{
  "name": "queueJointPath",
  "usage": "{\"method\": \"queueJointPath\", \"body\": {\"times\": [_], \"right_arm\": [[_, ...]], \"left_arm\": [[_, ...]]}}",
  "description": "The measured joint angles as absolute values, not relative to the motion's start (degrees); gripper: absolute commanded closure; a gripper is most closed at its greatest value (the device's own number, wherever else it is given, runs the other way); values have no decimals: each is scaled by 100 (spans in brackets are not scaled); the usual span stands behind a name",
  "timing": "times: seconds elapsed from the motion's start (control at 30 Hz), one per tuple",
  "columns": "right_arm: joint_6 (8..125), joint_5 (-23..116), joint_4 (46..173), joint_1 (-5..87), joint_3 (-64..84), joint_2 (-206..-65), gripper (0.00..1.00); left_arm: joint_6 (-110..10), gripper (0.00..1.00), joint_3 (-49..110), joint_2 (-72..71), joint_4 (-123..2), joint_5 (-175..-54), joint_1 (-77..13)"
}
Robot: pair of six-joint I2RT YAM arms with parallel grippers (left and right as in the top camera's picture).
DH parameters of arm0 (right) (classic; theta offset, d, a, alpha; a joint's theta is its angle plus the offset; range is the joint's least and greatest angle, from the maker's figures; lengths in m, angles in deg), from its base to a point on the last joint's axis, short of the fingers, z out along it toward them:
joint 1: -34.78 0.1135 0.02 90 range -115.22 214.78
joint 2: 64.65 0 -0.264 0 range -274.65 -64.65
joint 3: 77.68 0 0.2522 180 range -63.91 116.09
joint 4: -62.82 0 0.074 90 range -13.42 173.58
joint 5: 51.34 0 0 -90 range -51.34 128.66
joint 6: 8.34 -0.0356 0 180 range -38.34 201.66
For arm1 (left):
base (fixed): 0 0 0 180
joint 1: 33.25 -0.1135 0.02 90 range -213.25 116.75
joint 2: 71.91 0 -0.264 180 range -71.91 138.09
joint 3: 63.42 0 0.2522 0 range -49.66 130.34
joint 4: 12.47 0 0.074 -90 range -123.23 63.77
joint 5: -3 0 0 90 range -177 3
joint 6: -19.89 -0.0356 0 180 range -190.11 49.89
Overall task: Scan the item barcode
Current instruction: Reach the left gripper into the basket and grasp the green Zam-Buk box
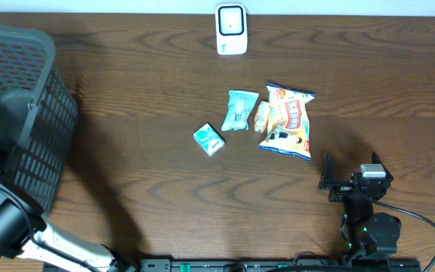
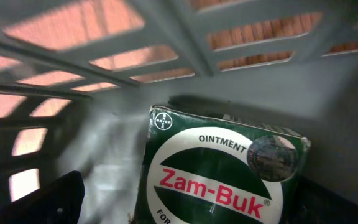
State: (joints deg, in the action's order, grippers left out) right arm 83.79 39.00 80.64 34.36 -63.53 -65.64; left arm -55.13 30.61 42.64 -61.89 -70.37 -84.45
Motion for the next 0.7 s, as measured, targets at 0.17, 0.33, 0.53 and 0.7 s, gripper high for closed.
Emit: {"method": "queueJointPath", "body": {"times": [0.17, 0.33, 0.53, 0.7], "right_arm": [[8379, 3900, 8064, 3436, -6353, -6564, 1], [8379, 3900, 8064, 3436, -6353, -6564, 1], [8379, 3902, 8064, 3436, -6353, -6564, 1], [8379, 3900, 8064, 3436, -6353, -6564, 1]], "left_arm": [[-5515, 0, 3063, 4248, -6189, -7586, -8611], [-5513, 2, 3063, 4248, -6186, -8019, -8688], [-5583, 7, 3063, 4248, -6180, -8345, -8707], [-5806, 7, 3061, 4248, -6042, -8353, -8714]]}}
